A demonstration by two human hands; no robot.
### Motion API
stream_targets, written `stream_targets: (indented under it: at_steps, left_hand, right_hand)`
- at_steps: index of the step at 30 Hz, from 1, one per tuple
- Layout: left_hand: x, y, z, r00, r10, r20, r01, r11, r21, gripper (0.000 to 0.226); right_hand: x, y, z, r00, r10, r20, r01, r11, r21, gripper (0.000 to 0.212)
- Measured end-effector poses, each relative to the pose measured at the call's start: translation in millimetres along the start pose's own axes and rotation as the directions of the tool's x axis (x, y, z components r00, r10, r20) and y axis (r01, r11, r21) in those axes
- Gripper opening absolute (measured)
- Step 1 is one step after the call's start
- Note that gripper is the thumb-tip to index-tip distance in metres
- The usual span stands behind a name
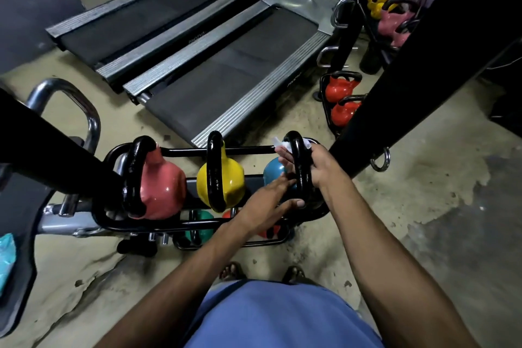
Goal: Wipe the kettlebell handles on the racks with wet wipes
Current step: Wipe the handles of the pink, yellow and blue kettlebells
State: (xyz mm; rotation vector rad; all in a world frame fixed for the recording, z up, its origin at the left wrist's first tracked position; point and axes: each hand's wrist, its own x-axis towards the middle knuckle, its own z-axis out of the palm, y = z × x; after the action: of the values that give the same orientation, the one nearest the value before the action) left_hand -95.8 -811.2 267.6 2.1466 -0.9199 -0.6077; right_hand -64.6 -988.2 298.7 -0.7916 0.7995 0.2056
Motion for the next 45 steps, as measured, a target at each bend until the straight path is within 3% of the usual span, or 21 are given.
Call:
stream_targets:
  at_steps: [4,6,8,10,13,15,18,21,23,24,25,26,30,32,33,35,36,38,40,42,45]
  left_hand:
    - [2,-3,2,0.999,-0.022,0.03,0.022,1.0,0.004,0.071]
    - [3,-7,5,0.999,-0.027,0.031,0.028,0.999,-0.023,0.073]
    - [3,-11,6,0.999,-0.029,0.023,0.03,0.998,-0.063,0.072]
    - [4,-15,7,1.0,-0.022,0.016,0.024,0.996,-0.08,0.073]
    - [4,-17,9,1.0,-0.01,0.01,0.011,0.997,-0.082,0.074]
    - [4,-16,8,1.0,0.006,0.006,-0.006,0.996,-0.086,0.073]
    - [5,-15,7,1.0,0.008,-0.002,-0.008,0.996,-0.09,0.07]
    - [5,-15,8,1.0,-0.007,0.006,0.008,0.997,-0.076,0.072]
    - [4,-13,7,1.0,-0.012,0.006,0.013,0.998,-0.056,0.074]
    - [4,-11,7,1.0,-0.008,0.006,0.008,0.999,-0.042,0.075]
    - [3,-10,6,1.0,-0.002,0.008,0.002,1.0,-0.021,0.076]
    - [4,-9,4,1.0,-0.001,0.018,0.001,1.0,0.0,0.075]
    - [3,-7,0,0.999,0.002,0.047,-0.004,0.999,0.034,0.072]
    - [4,-9,0,0.999,-0.001,0.037,0.001,1.0,0.013,0.07]
    - [4,-10,1,1.0,-0.002,0.028,0.002,1.0,-0.017,0.069]
    - [4,-13,3,1.0,0.009,0.013,-0.008,0.997,-0.079,0.069]
    - [4,-13,4,1.0,0.022,0.006,-0.021,0.995,-0.097,0.068]
    - [3,-14,6,0.999,0.049,-0.012,-0.05,0.993,-0.109,0.068]
    - [2,-13,5,0.998,0.049,-0.025,-0.052,0.993,-0.107,0.074]
    - [4,-14,7,0.999,0.029,-0.014,-0.03,0.995,-0.099,0.077]
    - [5,-18,10,1.0,0.022,-0.006,-0.022,0.996,-0.084,0.066]
  right_hand:
    - [1,-2,1,0.982,-0.133,-0.138,0.116,0.986,-0.119,0.031]
    - [8,-5,1,0.909,-0.333,-0.251,0.232,0.904,-0.359,0.036]
    - [10,-11,4,0.755,-0.633,-0.173,0.312,0.578,-0.754,0.033]
    - [2,-12,12,0.62,-0.78,0.086,0.291,0.127,-0.948,0.021]
    - [-18,-2,25,0.595,-0.682,0.425,0.099,-0.463,-0.881,0.02]
    - [-26,9,21,0.604,-0.608,0.515,0.011,-0.64,-0.768,0.023]
    - [-35,24,2,0.515,-0.684,0.517,0.145,-0.525,-0.839,0.03]
    - [-43,36,-8,0.481,-0.845,0.232,0.391,-0.03,-0.92,0.023]
    - [-36,31,-4,0.679,-0.723,-0.131,0.431,0.536,-0.726,0.016]
    - [-31,24,2,0.816,-0.509,-0.274,0.371,0.824,-0.428,0.023]
    - [-29,17,6,0.925,-0.251,-0.285,0.236,0.968,-0.086,0.027]
    - [-27,11,9,0.972,-0.077,-0.221,0.109,0.984,0.138,0.03]
    - [-26,5,14,0.989,-0.057,-0.14,0.082,0.98,0.18,0.031]
    - [-26,14,9,0.918,-0.295,-0.264,0.286,0.956,-0.074,0.02]
    - [-25,19,6,0.817,-0.501,-0.286,0.408,0.852,-0.328,0.015]
    - [-24,24,2,0.56,-0.828,-0.028,0.481,0.352,-0.803,0.005]
    - [-23,25,4,0.467,-0.867,0.173,0.423,0.047,-0.905,0.009]
    - [-20,26,16,0.499,-0.742,0.447,0.185,-0.413,-0.892,0.019]
    - [-19,29,22,0.604,-0.596,0.529,0.016,-0.654,-0.756,0.023]
    - [-22,33,12,0.604,-0.554,0.574,-0.008,-0.724,-0.69,0.021]
    - [-43,50,-15,0.44,-0.688,0.577,0.194,-0.555,-0.809,0.024]
